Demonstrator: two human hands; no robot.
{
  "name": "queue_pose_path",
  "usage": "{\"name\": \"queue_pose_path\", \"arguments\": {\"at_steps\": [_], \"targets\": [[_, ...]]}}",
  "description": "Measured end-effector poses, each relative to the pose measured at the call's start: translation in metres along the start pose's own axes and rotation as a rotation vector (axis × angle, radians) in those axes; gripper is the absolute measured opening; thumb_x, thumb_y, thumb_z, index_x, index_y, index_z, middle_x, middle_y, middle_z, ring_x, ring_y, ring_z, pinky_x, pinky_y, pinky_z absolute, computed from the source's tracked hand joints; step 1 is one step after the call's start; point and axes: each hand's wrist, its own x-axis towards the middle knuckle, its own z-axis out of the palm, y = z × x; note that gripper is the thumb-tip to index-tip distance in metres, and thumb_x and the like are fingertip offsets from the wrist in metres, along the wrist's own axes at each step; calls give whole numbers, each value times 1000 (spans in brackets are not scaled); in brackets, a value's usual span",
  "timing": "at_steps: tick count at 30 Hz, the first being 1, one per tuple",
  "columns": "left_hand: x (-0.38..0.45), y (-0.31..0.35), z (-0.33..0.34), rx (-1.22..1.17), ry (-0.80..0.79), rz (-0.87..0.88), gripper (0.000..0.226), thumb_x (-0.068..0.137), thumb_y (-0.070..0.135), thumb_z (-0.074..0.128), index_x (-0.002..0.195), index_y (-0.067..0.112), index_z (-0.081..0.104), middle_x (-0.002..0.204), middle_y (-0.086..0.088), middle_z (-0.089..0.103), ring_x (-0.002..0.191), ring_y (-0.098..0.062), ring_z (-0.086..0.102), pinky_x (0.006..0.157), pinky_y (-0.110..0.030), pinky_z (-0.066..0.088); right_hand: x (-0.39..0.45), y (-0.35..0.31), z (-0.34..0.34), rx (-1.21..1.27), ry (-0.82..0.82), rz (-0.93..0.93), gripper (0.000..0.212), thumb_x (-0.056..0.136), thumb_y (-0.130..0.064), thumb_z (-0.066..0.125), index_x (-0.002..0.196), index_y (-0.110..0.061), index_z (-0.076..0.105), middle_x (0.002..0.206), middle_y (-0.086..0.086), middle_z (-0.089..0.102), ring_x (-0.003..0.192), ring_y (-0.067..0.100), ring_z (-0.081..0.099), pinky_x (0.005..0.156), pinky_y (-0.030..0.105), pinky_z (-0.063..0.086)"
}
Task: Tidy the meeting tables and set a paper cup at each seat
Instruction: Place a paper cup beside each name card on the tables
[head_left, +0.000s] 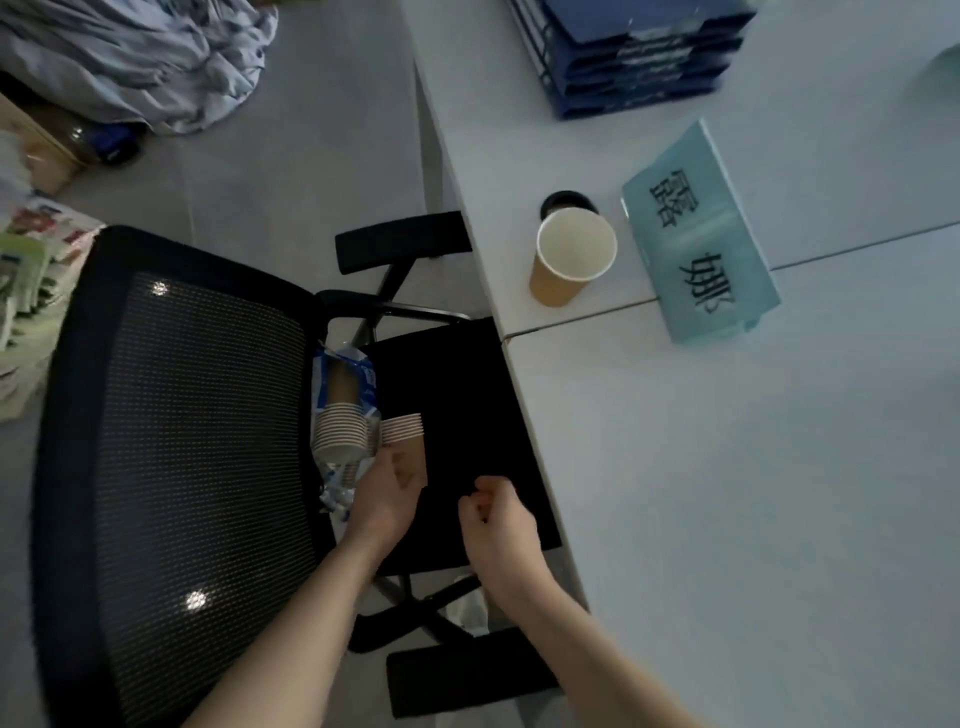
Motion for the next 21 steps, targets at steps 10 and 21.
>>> {"name": "queue_pose_path", "arguments": {"at_steps": [10, 21], "targets": [[-88, 104, 49, -41, 384, 433, 40, 93, 15, 56, 132, 11, 49, 133, -5, 51, 127, -16, 44, 108, -20, 30, -15, -58, -106, 12, 202, -259, 36, 92, -23, 59, 126, -13, 50, 110, -2, 62, 99, 13, 60, 78, 20, 45], [-76, 131, 140, 515, 395, 566, 63, 98, 34, 39, 150, -1, 31, 158, -19, 25, 149, -35, 17, 117, -54, 19, 76, -113, -167, -10, 270, -400, 100, 69, -33, 83, 146, -19, 21, 140, 2, 43, 126, 19, 44, 104, 37, 39]]}}
